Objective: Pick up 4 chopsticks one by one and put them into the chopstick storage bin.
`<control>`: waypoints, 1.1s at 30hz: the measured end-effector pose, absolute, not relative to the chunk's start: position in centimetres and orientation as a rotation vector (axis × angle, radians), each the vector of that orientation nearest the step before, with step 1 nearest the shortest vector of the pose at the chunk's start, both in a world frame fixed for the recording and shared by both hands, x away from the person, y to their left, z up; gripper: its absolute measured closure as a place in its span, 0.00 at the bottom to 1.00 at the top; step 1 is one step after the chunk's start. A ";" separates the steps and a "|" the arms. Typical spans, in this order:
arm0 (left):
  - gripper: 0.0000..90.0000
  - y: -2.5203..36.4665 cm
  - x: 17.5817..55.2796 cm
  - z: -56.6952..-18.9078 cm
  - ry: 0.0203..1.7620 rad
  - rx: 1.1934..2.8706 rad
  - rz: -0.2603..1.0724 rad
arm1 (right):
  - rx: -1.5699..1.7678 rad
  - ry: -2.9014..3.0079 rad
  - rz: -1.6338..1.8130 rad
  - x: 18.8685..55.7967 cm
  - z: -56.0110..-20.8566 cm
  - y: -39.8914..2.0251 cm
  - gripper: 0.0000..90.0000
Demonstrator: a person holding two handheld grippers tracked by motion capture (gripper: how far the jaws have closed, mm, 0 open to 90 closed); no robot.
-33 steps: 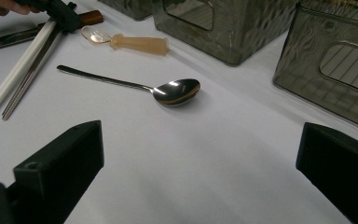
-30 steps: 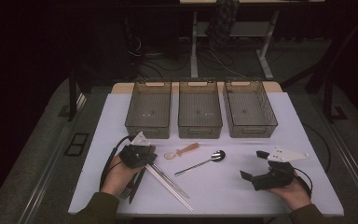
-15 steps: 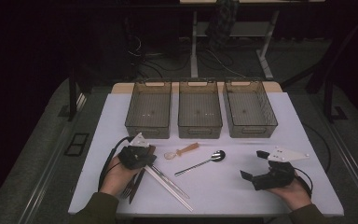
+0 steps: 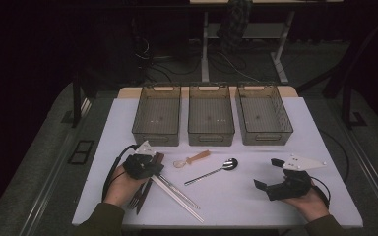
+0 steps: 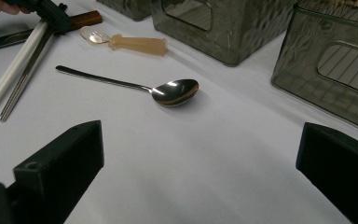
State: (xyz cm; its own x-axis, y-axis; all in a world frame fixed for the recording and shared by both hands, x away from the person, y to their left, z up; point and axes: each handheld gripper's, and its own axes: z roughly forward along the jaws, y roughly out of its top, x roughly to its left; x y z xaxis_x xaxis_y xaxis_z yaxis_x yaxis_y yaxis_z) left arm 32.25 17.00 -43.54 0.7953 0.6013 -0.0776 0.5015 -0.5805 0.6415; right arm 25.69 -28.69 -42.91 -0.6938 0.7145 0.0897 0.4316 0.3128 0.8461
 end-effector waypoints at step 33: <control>0.99 17.5 31.8 -43.4 0.813 2.315 0.171 | 1.031 2.281 1.328 25.7 -42.9 -28.7 0.00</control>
State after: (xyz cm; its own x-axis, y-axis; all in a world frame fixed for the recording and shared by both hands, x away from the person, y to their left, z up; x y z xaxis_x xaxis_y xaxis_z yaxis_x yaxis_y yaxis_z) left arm 31.83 17.54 -43.37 0.7973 0.5965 -0.0919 0.5089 -0.5825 0.6338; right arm 25.70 -28.73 -42.88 -0.6941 0.7143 0.0891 0.4301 0.3122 0.8471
